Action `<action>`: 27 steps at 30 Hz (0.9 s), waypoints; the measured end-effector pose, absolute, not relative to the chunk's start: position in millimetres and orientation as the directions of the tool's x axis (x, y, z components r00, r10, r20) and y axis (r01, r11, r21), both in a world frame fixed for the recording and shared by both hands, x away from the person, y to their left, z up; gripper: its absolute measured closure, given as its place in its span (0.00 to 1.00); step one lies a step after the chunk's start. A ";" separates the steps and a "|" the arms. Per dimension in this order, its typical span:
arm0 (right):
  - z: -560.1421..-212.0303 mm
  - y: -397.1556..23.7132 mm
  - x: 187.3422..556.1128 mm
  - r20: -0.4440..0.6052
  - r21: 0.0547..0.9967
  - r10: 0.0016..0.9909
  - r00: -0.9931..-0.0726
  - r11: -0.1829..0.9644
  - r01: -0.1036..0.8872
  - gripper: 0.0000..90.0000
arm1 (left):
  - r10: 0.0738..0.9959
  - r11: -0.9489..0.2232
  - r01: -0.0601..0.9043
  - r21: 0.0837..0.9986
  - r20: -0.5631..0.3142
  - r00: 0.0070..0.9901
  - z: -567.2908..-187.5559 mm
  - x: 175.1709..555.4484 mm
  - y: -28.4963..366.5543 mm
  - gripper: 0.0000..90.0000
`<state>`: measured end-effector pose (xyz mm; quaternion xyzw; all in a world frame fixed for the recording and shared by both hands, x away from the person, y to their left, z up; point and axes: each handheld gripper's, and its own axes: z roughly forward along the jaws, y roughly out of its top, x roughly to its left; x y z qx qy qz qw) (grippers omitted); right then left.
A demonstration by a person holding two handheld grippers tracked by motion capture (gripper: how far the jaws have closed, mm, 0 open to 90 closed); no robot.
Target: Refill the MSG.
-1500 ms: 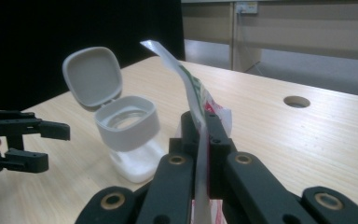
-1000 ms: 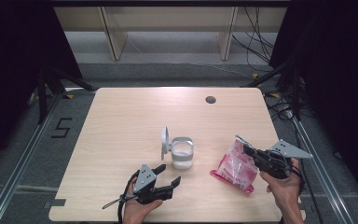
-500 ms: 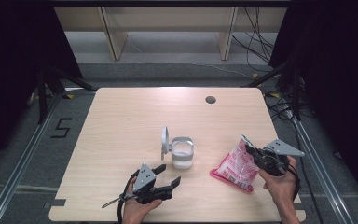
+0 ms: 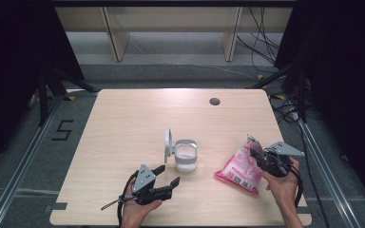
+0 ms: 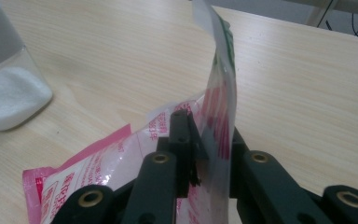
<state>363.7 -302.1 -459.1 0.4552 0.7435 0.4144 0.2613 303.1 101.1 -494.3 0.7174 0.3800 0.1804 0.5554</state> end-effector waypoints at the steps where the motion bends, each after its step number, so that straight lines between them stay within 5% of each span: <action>1: -459.1 -302.1 363.3 -0.006 0.852 0.895 -0.445 0.238 0.467 0.88 | 0.738 -0.088 0.342 0.936 -0.169 0.654 -494.0 304.4 102.2 0.35; 13: -463.5 -313.2 356.4 0.013 0.853 0.939 -0.343 0.169 0.494 0.68 | 0.758 -0.076 0.326 0.942 -0.158 0.633 -482.8 310.6 115.6 0.45; 19: -457.4 -309.1 349.3 -0.014 0.857 0.968 -0.249 0.140 0.497 0.52 | 0.733 -0.097 0.309 0.946 -0.142 0.666 -480.6 312.9 118.1 0.58; 27: -448.8 -316.0 337.6 -0.010 0.884 0.977 -0.211 0.107 0.455 0.49 | 0.742 -0.137 0.280 0.950 -0.089 0.665 -478.0 317.4 128.4 0.77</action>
